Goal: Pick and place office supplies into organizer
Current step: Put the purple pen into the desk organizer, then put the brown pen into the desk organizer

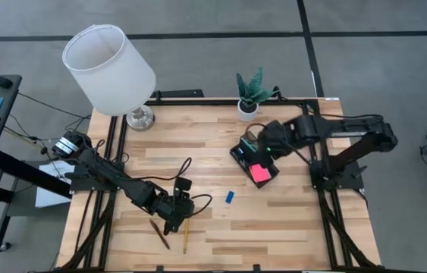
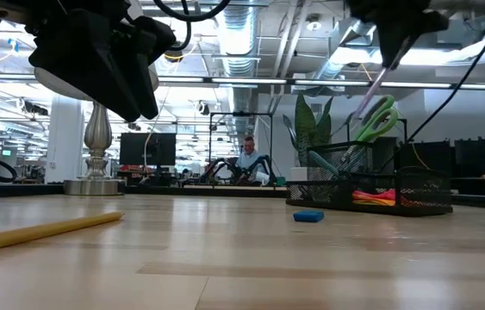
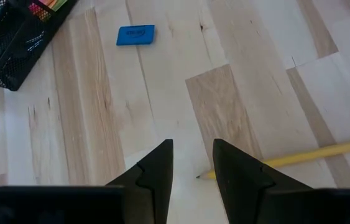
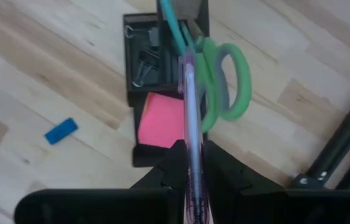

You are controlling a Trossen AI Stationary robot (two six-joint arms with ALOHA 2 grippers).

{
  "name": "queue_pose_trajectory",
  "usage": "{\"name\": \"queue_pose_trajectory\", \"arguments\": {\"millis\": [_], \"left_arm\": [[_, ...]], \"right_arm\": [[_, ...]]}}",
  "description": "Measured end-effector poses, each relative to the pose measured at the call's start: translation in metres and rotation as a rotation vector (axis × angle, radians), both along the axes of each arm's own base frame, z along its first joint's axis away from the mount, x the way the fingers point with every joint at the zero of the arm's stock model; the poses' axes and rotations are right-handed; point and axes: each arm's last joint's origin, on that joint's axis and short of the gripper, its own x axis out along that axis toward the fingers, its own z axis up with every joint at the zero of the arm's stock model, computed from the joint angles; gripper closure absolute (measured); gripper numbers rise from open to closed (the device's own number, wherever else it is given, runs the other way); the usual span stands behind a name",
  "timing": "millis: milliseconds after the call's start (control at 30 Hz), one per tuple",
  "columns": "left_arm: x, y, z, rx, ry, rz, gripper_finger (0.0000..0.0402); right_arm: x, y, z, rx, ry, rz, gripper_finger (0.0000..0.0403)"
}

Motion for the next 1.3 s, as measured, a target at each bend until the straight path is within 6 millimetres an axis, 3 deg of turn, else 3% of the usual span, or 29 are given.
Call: {"name": "queue_pose_trajectory", "arguments": {"millis": [467, 833, 1033, 1300], "left_arm": [[0.000, 0.001, 0.000, 0.001, 0.001, 0.002, 0.0295], [0.001, 0.002, 0.000, 0.003, 0.007, 0.007, 0.0295], [0.000, 0.003, 0.000, 0.004, 0.008, 0.007, 0.0295], [-0.001, 0.003, -0.001, -0.002, 0.023, 0.014, 0.0295]], "right_arm": [[0.048, -0.068, -0.060, 0.211, 0.233, 0.172, 0.0366], [0.075, -0.109, -0.094, 0.263, 0.365, 0.304, 0.0313], [0.086, -0.106, -0.089, 0.251, 0.357, 0.349, 0.0280], [0.091, -0.086, -0.050, 0.215, 0.309, 0.418, 0.0256]]}}
